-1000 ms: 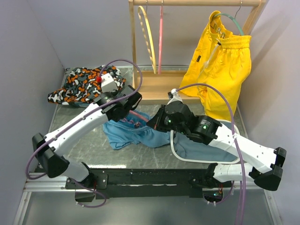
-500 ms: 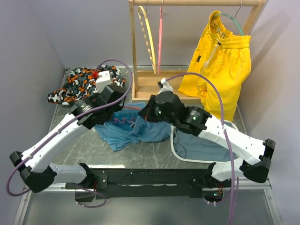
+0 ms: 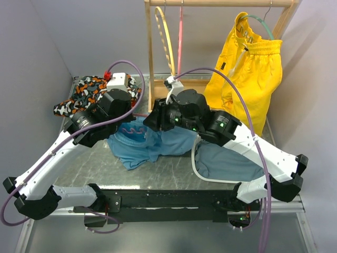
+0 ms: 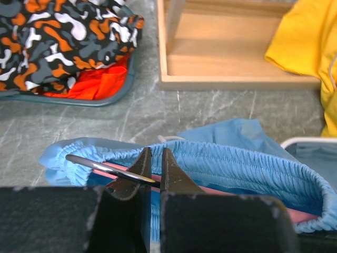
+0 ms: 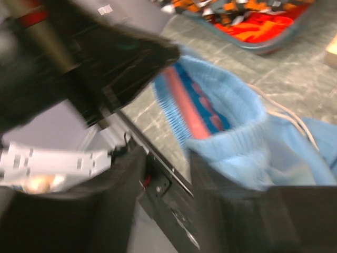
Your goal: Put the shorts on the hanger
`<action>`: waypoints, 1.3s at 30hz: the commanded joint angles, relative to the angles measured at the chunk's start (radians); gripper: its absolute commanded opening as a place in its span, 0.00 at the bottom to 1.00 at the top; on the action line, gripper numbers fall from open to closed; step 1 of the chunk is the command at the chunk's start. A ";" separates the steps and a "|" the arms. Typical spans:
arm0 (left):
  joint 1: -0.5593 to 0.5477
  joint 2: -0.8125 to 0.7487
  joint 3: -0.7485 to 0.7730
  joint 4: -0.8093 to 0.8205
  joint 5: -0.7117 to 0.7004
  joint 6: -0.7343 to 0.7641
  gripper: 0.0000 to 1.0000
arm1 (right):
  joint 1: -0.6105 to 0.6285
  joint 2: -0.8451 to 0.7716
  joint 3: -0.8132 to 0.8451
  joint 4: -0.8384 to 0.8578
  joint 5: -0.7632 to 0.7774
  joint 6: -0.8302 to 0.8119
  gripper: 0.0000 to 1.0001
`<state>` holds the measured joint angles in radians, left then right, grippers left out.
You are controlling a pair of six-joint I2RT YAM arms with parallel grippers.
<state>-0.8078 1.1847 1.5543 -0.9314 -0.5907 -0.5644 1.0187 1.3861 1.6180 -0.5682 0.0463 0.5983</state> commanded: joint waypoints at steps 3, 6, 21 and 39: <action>-0.021 -0.022 0.049 0.040 0.086 0.064 0.01 | 0.009 -0.117 0.022 0.009 -0.067 -0.262 0.62; -0.021 -0.010 0.062 0.020 0.068 0.067 0.01 | 0.046 -0.171 0.014 -0.047 -0.031 -0.325 0.68; -0.021 0.046 0.067 0.003 0.006 0.009 0.01 | 0.345 -0.091 -0.010 -0.170 0.302 -0.244 0.89; -0.021 0.174 0.188 -0.119 -0.095 -0.169 0.01 | 0.537 0.191 0.123 -0.286 0.805 0.263 0.96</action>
<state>-0.8246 1.3491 1.6684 -1.0607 -0.6353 -0.6689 1.5459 1.5116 1.6859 -0.7639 0.6765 0.7010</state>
